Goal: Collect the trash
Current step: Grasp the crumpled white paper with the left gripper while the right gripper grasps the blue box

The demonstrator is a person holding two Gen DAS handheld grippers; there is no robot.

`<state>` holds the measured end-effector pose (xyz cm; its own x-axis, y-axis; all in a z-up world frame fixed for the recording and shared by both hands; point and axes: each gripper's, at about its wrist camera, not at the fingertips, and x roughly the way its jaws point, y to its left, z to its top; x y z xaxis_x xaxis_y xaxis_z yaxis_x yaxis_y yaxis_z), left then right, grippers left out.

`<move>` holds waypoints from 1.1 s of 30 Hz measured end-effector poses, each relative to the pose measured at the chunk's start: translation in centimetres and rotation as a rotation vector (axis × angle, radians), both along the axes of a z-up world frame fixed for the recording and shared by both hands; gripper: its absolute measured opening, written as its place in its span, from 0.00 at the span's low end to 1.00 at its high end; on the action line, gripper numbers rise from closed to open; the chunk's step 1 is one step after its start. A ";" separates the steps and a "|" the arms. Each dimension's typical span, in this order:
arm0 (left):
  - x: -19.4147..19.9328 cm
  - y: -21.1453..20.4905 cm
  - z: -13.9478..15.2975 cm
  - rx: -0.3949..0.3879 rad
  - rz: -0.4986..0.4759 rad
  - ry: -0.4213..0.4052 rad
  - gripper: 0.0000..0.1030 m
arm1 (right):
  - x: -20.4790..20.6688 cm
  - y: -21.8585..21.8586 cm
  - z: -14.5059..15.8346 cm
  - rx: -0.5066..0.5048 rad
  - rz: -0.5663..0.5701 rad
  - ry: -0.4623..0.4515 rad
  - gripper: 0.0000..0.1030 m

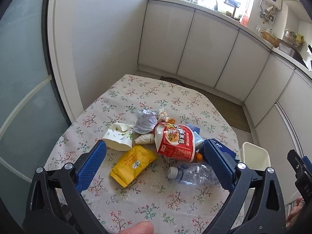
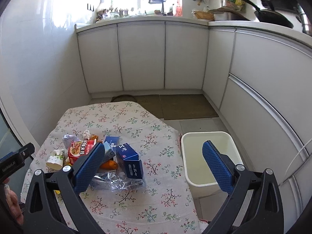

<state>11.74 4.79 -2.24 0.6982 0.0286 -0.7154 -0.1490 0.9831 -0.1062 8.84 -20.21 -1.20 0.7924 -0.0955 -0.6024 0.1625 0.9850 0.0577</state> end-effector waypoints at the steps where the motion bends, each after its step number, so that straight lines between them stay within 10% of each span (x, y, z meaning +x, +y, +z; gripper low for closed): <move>1: 1.4 0.6 -0.1 -0.015 0.006 0.005 0.93 | 1.5 0.1 -0.4 0.004 0.024 0.032 0.94; 8: 10.2 4.8 -2.1 -0.294 0.024 0.106 0.93 | 9.6 0.4 -4.0 0.055 0.165 0.203 0.94; 18: 18.1 4.5 -10.5 -0.096 -0.036 0.369 0.93 | 13.8 -0.7 -8.4 0.274 0.239 0.345 0.94; 26: 20.5 5.0 -14.0 -0.001 -0.043 0.414 0.92 | 15.3 -2.7 -10.1 0.331 0.219 0.392 0.94; 33: 21.4 4.8 -14.6 -0.033 -0.077 0.389 0.61 | 15.9 -2.1 -11.4 0.372 0.307 0.444 0.94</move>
